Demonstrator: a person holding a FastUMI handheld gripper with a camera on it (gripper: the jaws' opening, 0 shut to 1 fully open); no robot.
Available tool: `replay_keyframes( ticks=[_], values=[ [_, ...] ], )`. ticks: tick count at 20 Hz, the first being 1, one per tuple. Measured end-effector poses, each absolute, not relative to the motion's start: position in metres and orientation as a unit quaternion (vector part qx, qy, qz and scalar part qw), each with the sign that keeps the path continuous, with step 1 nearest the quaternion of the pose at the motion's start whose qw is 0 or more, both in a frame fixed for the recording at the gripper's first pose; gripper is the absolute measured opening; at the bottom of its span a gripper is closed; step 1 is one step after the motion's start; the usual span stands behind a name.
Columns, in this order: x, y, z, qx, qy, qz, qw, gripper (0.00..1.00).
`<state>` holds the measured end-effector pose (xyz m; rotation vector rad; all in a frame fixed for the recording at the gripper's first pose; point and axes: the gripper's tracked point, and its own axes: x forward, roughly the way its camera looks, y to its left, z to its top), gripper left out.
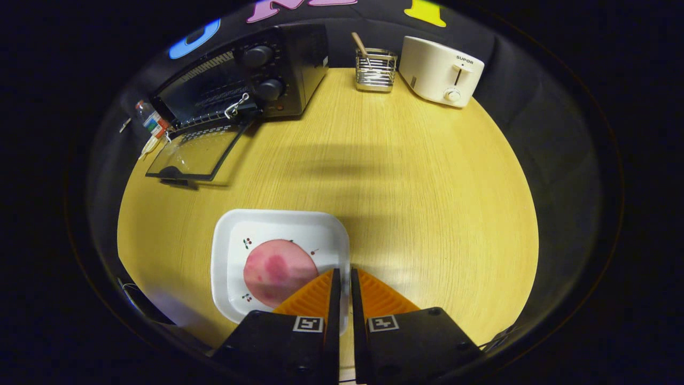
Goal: Open the toaster oven, put the food inside, and close the toaster oven door.
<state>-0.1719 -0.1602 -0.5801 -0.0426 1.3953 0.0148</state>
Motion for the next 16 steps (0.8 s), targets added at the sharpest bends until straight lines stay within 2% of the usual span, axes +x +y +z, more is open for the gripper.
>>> replay_keyframes(
  ticks=[6, 7, 8, 13, 16],
  values=[
    [-0.1764, -0.1576, -0.5834, -0.031, 0.677, 0.047, 0.734, 0.17],
    [-0.1759, -0.1572, -0.5831, -0.015, 0.681, 0.038, 0.731, 0.17],
    [-0.1743, -0.1583, -0.5843, -0.004, 0.686, 0.037, 0.727, 0.05],
    [-0.1743, -0.1566, -0.5854, 0.013, 0.702, 0.055, 0.710, 0.05],
    [-0.1772, -0.1530, -0.5871, 0.083, 0.724, 0.063, 0.681, 0.05]
  ],
)
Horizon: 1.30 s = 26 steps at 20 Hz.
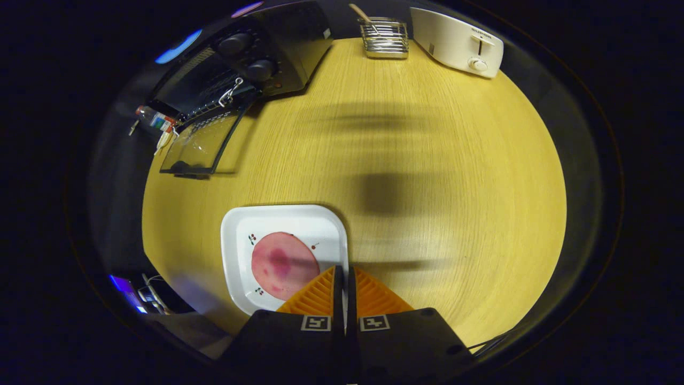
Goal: Open the toaster oven, put the food inside, and close the toaster oven door.
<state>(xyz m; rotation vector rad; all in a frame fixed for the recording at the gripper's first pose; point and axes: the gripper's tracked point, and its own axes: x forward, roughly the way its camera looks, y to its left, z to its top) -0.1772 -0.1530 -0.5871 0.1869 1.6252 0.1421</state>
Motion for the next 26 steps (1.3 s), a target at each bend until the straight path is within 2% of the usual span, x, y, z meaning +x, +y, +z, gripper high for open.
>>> replay_keyframes(
  ticks=[4, 7, 12, 17, 22, 26],
  values=[
    [-0.184, -0.148, -0.583, 0.243, 0.743, 0.067, 0.620, 0.05],
    [-0.189, -0.149, -0.577, 0.332, 0.723, 0.055, 0.603, 0.05],
    [-0.197, -0.157, -0.561, 0.412, 0.678, 0.010, 0.609, 0.05],
    [-0.174, -0.143, -0.517, 0.476, 0.614, -0.045, 0.629, 0.05],
    [-0.139, -0.072, -0.491, 0.518, 0.573, -0.088, 0.628, 0.05],
    [-0.100, -0.010, -0.497, 0.543, 0.548, -0.109, 0.628, 0.05]
  ],
)
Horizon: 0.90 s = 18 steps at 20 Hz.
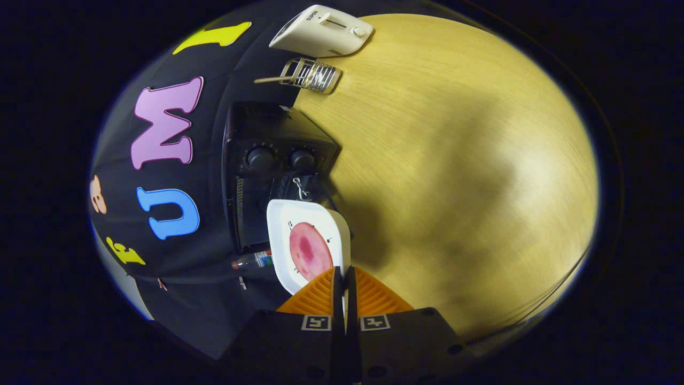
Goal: Open the toaster oven, put the food inside, and close the toaster oven door.
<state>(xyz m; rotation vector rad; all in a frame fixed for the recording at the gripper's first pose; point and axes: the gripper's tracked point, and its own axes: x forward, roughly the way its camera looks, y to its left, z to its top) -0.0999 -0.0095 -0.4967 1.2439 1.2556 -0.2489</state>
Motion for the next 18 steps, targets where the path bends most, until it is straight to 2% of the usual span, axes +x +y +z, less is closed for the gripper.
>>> replay_keyframes(
  ticks=[7, 18],
  values=[
    [-0.037, 0.061, -0.526, 0.585, 0.502, -0.176, 0.612, 0.05],
    [0.083, 0.101, -0.559, 0.660, 0.382, -0.290, 0.578, 0.05]
  ],
)
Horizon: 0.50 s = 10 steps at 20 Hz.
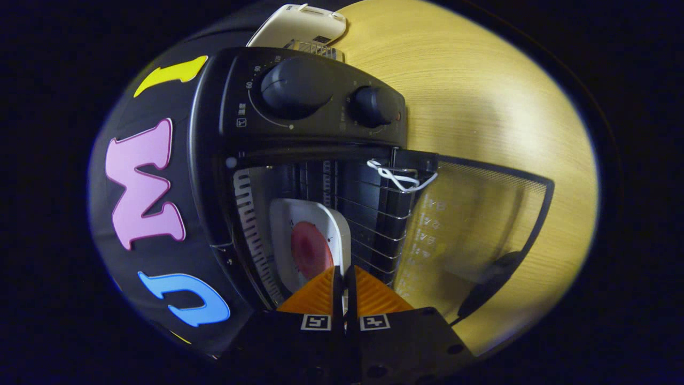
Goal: Open the toaster oven, put the food inside, and close the toaster oven door.
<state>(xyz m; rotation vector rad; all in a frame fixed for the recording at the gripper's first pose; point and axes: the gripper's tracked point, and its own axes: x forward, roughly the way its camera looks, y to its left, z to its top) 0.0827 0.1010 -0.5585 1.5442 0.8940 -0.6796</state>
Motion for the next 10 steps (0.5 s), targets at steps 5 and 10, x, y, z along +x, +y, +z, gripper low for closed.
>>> replay_keyframes(
  ticks=[5, 10],
  values=[
    [0.092, 0.103, -0.576, 0.657, 0.355, -0.339, 0.572, 0.05],
    [0.095, 0.113, -0.585, 0.659, 0.357, -0.333, 0.572, 0.10]
  ],
)
